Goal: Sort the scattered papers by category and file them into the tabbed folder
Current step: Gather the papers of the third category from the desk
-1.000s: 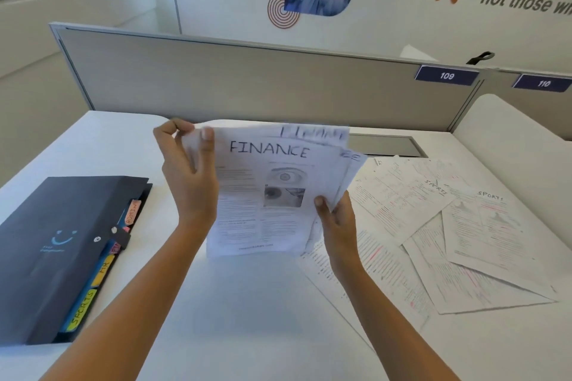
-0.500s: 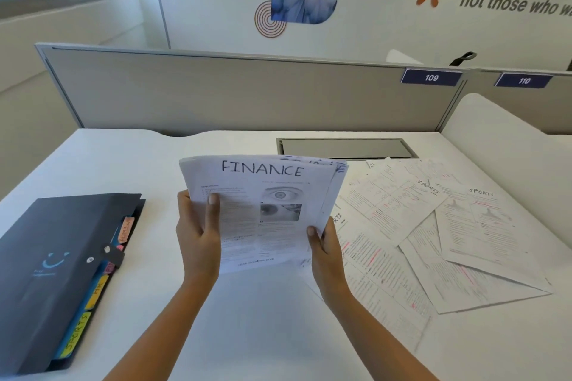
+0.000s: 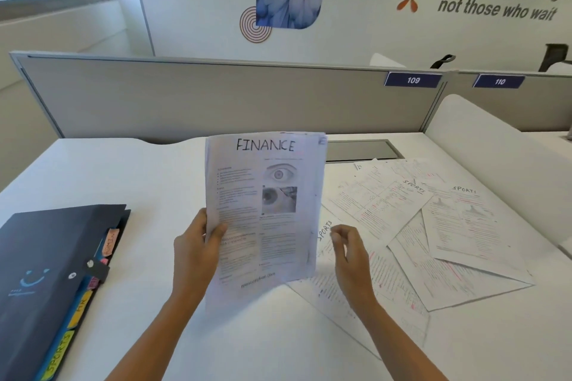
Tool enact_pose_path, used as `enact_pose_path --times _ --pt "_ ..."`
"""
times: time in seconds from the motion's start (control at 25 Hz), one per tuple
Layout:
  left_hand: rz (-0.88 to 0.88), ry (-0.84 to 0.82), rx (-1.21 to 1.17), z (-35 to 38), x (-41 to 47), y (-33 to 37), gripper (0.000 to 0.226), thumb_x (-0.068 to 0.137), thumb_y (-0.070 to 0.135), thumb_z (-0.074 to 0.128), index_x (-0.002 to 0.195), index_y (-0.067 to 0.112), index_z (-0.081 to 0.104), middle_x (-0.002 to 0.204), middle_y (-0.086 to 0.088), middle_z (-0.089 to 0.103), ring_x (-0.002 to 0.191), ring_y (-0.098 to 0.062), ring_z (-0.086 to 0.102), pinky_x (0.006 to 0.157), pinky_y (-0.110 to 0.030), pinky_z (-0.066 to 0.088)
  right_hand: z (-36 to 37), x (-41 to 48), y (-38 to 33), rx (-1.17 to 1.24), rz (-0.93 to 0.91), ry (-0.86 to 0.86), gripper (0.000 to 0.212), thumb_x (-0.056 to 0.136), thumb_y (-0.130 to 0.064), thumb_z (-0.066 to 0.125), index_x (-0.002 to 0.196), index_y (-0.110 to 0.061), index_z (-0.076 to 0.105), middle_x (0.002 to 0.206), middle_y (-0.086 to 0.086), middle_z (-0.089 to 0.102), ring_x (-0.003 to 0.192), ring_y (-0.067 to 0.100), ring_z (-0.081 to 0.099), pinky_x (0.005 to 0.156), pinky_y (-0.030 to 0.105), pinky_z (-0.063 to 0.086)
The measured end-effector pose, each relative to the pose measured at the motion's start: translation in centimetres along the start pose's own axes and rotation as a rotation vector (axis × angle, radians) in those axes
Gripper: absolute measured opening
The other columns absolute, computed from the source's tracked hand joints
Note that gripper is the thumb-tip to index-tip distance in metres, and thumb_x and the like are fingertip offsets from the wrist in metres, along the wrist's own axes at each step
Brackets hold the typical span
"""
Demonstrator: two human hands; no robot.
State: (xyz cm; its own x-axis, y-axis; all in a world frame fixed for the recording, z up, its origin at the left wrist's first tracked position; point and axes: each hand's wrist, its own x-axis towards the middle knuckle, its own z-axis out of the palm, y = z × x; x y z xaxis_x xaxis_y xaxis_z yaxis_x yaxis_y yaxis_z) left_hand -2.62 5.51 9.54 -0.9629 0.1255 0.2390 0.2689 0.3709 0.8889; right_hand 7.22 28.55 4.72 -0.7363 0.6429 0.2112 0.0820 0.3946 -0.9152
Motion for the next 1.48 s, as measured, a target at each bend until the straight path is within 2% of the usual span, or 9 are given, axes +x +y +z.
enact_pose_path --times 0.2,0.36,0.68,0.84,0.92,1.04,1.2,1.36,1.48 --pt "-0.159 0.038 -0.094 -0.2 0.5 -0.3 0.021 0.093 0.02 0.056 0.087 0.039 0.057 0.085 0.012 0.067 0.073 -0.017 0.067 0.06 -0.033 0.054 -5.1 2.5 6.1 -0.608 0.09 0.144 0.033 0.093 -0.006 0.049 0.126 -0.009 0.049 0.127 0.01 0.053 0.121 0.024 0.047 0.099 0.035 0.043" --pt "-0.289 -0.022 -0.18 0.4 0.6 -1.3 0.014 0.092 0.022 0.059 0.101 0.032 0.061 0.091 0.002 0.072 0.074 -0.024 0.071 0.065 -0.041 0.059 -5.2 2.6 8.3 -0.862 0.206 -0.103 0.049 0.101 -0.016 0.033 0.148 -0.009 0.025 0.157 0.013 0.019 0.147 0.028 0.013 0.121 0.039 0.011" --pt "-0.438 -0.072 -0.268 1.1 0.2 -2.7 0.02 0.09 0.016 0.061 0.107 0.027 0.062 0.091 0.004 0.072 0.078 -0.026 0.071 0.074 -0.046 0.058 0.5 0.2 6.1 -0.885 -0.135 -0.462 0.067 0.095 -0.024 0.049 0.149 -0.005 0.014 0.159 0.009 0.005 0.148 0.029 0.001 0.119 0.036 -0.002" --pt "-0.478 -0.07 -0.282 0.6 0.2 -3.3 0.025 0.09 0.013 0.061 0.113 0.021 0.061 0.093 0.0 0.071 0.079 -0.028 0.07 0.076 -0.046 0.057 0.9 1.0 4.9 -0.673 -0.023 -0.101 0.036 0.088 -0.008 0.055 0.123 -0.011 0.05 0.133 0.01 0.052 0.131 0.033 0.042 0.106 0.037 0.04" --pt "-0.476 -0.068 -0.281 0.5 0.1 -3.8 0.027 0.09 0.014 0.061 0.117 0.019 0.061 0.097 -0.004 0.072 0.08 -0.03 0.07 0.077 -0.049 0.057 -0.4 1.7 5.3 -0.76 0.061 0.1 0.034 0.078 -0.008 0.062 0.111 -0.015 0.055 0.122 0.008 0.057 0.125 0.034 0.047 0.099 0.044 0.045" --pt "-0.501 -0.062 -0.297 0.5 -0.1 -4.6 0.029 0.09 0.014 0.061 0.119 0.019 0.061 0.1 -0.006 0.072 0.081 -0.03 0.07 0.078 -0.051 0.057 -2.5 2.7 6.1 -0.986 0.324 0.05 0.048 0.083 -0.03 0.057 0.126 -0.012 0.048 0.136 0.011 0.048 0.13 0.035 0.039 0.107 0.051 0.033" --pt "-0.522 -0.068 -0.316 1.1 -0.5 -4.9 0.028 0.09 0.013 0.061 0.118 0.019 0.061 0.103 -0.006 0.071 0.081 -0.03 0.07 0.077 -0.05 0.057 -3.9 3.0 6.1 -0.97 0.272 0.0 0.037 0.088 -0.023 0.053 0.119 -0.004 0.048 0.119 0.013 0.057 0.109 0.031 0.052 0.093 0.045 0.045" --pt "-0.535 -0.09 -0.325 1.9 -0.7 -4.7 0.027 0.09 0.014 0.062 0.117 0.019 0.061 0.101 -0.007 0.07 0.081 -0.031 0.069 0.076 -0.047 0.057 -3.6 2.3 4.7 -0.964 0.366 -0.12 0.07 0.084 -0.049 0.061 0.135 -0.007 0.035 0.132 0.013 0.043 0.12 0.033 0.043 0.097 0.04 0.044" --pt "-0.543 -0.103 -0.324 2.1 -1.0 -5.1 0.028 0.089 0.015 0.062 0.117 0.02 0.062 0.102 -0.008 0.071 0.081 -0.031 0.07 0.075 -0.048 0.057 -3.0 2.8 3.4 -1.06 0.424 -0.198 0.064 0.086 -0.036 0.062 0.134 -0.008 0.03 0.129 0.014 0.041 0.116 0.033 0.045 0.091 0.038 0.047"
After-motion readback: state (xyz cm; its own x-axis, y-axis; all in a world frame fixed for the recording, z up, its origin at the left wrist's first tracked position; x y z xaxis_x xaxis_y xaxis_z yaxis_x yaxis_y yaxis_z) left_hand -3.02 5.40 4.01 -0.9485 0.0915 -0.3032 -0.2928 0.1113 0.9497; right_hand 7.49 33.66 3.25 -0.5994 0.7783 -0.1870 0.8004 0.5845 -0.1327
